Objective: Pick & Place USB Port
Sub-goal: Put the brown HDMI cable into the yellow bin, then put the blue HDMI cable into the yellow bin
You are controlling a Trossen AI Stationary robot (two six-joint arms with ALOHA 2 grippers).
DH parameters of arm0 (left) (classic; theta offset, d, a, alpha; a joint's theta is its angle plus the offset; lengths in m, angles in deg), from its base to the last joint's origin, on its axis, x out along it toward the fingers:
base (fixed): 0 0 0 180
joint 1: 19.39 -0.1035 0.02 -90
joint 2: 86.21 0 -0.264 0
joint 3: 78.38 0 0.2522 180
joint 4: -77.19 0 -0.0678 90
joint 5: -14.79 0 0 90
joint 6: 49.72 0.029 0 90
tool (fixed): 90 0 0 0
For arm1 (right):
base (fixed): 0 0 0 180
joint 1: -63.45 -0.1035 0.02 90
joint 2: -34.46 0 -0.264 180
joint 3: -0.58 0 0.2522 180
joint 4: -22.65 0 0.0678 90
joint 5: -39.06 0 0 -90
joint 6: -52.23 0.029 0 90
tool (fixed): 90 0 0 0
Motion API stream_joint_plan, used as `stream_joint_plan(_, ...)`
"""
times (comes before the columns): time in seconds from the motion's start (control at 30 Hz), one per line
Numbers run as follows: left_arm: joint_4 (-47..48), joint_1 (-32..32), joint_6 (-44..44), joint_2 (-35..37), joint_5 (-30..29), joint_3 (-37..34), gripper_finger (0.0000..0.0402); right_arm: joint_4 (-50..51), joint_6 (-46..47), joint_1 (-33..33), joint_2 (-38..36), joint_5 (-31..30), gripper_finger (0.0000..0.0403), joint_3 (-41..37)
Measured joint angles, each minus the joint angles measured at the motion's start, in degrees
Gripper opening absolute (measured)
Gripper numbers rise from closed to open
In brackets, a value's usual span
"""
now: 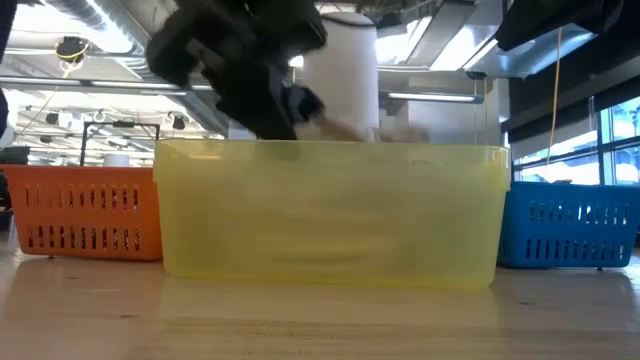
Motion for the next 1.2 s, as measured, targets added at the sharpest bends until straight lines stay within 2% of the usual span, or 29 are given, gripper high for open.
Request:
stream_joint_plan(0.2, -1.29, -0.07, -0.01, -6.11, 0.14, 0.31, 0.0012, -0.10, 0.03, 0.00, -0.02, 0.04, 0.0065, 0.00)
stream_joint_plan(0.37, -2.58, -0.29, -1.52, -7.23, 0.23, 0.26, 0.0015, -0.07, 0.04, 0.00, -0.02, 0.04, 0.0065, 0.00)
stream_joint_plan(0.7, -0.38, 0.02, -4.55, -2.12, -0.52, -0.11, 0.0136, -0.09, 0.04, 0.00, -0.02, 0.02, 0.0065, 0.00)
stream_joint_plan(0.9, 3.05, 0.00, -9.40, 5.05, -0.38, -0.11, 0.0194, 0.02, 0.01, 0.00, -0.02, 0.04, 0.0065, 0.00)
stream_joint_plan(1.07, 10.04, 1.22, -19.32, 15.46, -0.53, -0.09, 0.0205, 0.59, 1.35, 0.32, -0.02, 0.04, 0.0065, 0.00)
stream_joint_plan(1.13, 13.40, 3.87, -20.15, 19.73, -3.43, -0.09, 0.0203, 1.41, 2.47, 1.04, -0.02, 0.04, 0.0065, 0.00)
stream_joint_plan(1.2, 15.81, 8.01, -21.24, 23.99, -9.76, -0.09, 0.0200, 2.91, 3.90, 2.76, -0.02, 0.08, 0.0065, 0.00)
